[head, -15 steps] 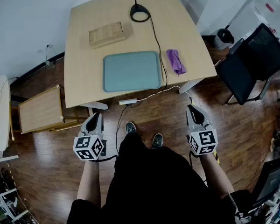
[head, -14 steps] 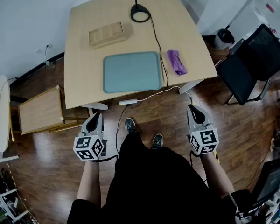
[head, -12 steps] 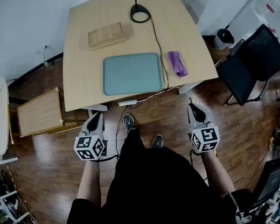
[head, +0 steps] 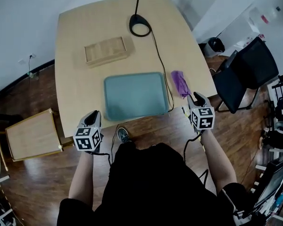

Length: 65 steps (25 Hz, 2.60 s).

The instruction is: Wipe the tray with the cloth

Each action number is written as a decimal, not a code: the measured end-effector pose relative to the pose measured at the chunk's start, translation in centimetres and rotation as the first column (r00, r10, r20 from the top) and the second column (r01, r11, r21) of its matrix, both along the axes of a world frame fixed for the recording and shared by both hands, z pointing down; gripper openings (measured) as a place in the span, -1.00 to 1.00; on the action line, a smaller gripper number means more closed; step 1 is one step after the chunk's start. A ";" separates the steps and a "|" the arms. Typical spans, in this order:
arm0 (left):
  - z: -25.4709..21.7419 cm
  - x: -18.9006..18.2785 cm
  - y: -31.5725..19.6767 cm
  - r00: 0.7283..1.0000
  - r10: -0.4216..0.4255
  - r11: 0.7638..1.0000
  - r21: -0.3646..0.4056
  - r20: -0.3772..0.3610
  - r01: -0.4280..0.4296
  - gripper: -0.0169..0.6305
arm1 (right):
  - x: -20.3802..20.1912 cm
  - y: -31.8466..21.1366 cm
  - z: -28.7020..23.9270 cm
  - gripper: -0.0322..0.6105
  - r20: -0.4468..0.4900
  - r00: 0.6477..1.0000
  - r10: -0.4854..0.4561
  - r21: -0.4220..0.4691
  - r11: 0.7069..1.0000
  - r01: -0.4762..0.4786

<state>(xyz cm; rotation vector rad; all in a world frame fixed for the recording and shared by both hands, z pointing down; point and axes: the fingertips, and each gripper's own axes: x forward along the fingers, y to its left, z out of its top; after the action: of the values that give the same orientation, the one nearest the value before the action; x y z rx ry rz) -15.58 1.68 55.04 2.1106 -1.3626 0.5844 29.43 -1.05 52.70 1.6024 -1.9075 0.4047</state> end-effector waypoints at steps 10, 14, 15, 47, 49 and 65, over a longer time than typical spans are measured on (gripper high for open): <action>6.3 1.5 -5.6 0.991 0.106 0.958 -0.276 0.083 -0.079 -0.34 | 1.6 -7.6 9.6 -0.23 -0.030 0.997 0.076 -0.306 0.948 -0.081; 9.0 3.6 -3.8 0.985 0.169 0.898 -0.417 0.039 -0.138 -0.34 | 2.6 -7.4 12.6 -0.66 -0.042 0.993 0.107 -0.384 0.916 -0.115; 9.5 3.9 -3.2 0.984 0.174 0.884 -0.445 0.027 -0.144 -0.37 | 2.4 -7.8 12.0 -0.69 -0.033 0.993 0.109 -0.352 0.929 -0.114; 10.2 4.6 -1.6 0.993 -0.057 0.865 -0.502 -0.103 -0.002 -0.76 | -29.3 -12.7 11.9 -0.71 0.209 0.935 -0.285 -0.390 0.853 0.347; 10.1 4.6 -1.6 0.994 -0.049 0.868 -0.497 -0.093 -0.004 -0.76 | -32.4 -12.0 11.7 -0.71 0.235 0.916 -0.327 -0.395 0.829 0.397; 10.2 4.6 -1.5 0.997 -0.036 0.872 -0.490 -0.068 -0.002 -0.75 | -41.5 -9.3 12.0 -0.71 0.377 0.839 -0.392 -0.424 0.732 0.533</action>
<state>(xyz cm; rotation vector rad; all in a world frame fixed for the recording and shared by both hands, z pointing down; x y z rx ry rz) -10.96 0.16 65.24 1.6856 -1.0504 0.7458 -12.02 -10.38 64.73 0.7017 -2.0767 0.8562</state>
